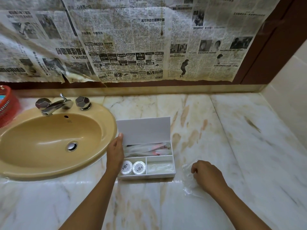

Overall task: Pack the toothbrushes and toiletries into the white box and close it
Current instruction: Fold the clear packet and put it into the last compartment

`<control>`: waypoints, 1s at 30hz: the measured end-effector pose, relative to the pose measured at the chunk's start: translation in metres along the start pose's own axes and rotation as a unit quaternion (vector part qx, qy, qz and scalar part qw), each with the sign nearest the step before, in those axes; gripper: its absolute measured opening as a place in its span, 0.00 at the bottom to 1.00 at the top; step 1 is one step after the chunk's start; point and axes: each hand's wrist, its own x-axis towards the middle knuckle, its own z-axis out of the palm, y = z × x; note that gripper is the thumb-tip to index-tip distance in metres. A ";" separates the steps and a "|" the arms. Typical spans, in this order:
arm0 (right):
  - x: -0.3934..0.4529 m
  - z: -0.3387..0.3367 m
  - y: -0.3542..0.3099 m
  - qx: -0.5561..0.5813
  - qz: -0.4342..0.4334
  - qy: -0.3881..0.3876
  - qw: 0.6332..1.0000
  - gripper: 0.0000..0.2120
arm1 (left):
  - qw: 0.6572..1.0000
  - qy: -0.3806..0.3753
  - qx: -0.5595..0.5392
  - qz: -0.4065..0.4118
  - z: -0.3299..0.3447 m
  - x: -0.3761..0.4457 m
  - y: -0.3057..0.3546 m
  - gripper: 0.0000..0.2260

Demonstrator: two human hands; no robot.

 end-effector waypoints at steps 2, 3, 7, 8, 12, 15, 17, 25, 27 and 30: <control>0.000 -0.001 0.001 -0.002 0.002 0.004 1.000 0.14 | 1.000 -0.002 0.003 0.003 -0.001 0.003 -0.005 0.14; 0.001 -0.001 0.001 0.002 0.002 0.006 1.000 0.13 | 1.000 -0.002 0.008 0.009 -0.002 0.004 -0.007 0.16; -0.001 0.001 0.001 -0.003 -0.010 -0.006 1.000 0.14 | 1.000 -0.004 0.016 0.001 -0.004 0.005 -0.010 0.17; -0.002 0.001 0.001 -0.006 -0.013 -0.010 1.000 0.14 | 1.000 -0.003 0.015 0.000 -0.003 0.003 -0.007 0.16; -0.003 -0.006 0.003 0.004 -0.014 -0.009 1.000 0.12 | 1.000 0.001 0.013 -0.002 -0.001 0.002 -0.003 0.15; -0.005 -0.012 0.003 0.021 -0.019 -0.003 1.000 0.10 | 1.000 -0.001 0.015 -0.003 -0.002 0.004 -0.006 0.14; -0.005 -0.015 0.003 0.032 -0.026 0.005 0.999 0.11 | 1.000 -0.001 0.011 -0.001 -0.002 0.003 -0.006 0.14; -0.009 -0.025 -0.005 0.028 -0.037 0.012 0.999 0.13 | 1.000 -0.001 0.004 -0.008 -0.003 0.006 -0.013 0.17; -0.012 -0.030 -0.009 0.043 -0.047 0.030 0.998 0.11 | 1.000 -0.004 -0.005 -0.006 -0.002 0.006 -0.011 0.15; -0.015 -0.038 -0.019 0.058 -0.069 0.059 0.994 0.09 | 1.000 -0.006 -0.012 -0.006 -0.002 0.005 -0.008 0.14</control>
